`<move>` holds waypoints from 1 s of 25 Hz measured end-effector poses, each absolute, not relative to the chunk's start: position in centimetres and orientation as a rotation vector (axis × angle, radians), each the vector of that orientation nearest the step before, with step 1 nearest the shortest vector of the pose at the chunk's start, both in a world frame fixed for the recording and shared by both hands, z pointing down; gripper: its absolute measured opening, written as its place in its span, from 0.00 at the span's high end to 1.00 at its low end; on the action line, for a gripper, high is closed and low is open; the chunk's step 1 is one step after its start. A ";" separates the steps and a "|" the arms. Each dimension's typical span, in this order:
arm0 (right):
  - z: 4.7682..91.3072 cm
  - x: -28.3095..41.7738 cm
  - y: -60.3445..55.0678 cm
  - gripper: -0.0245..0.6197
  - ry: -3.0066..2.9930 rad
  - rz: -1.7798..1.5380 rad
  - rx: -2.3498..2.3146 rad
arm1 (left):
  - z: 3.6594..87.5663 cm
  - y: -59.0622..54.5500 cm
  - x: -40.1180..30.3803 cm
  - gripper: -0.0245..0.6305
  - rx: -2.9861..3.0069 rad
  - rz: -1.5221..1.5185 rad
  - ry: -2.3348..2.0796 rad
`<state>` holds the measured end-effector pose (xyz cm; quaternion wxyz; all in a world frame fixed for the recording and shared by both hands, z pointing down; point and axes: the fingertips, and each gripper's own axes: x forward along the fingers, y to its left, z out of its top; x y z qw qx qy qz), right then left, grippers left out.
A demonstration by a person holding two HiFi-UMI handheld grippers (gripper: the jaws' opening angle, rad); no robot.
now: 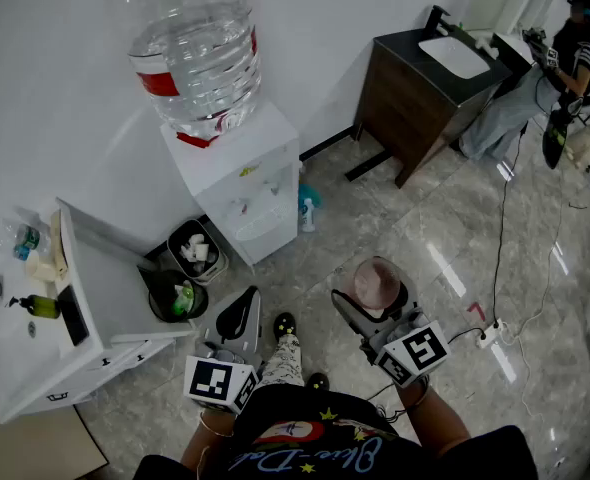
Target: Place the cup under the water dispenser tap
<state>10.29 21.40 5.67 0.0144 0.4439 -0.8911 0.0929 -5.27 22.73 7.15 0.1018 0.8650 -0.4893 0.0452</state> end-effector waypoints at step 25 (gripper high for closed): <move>41.8 -1.3 -4.7 0.39 -2.637 0.278 1.160 | 33.6 3.6 -6.0 0.97 2.367 0.171 -1.486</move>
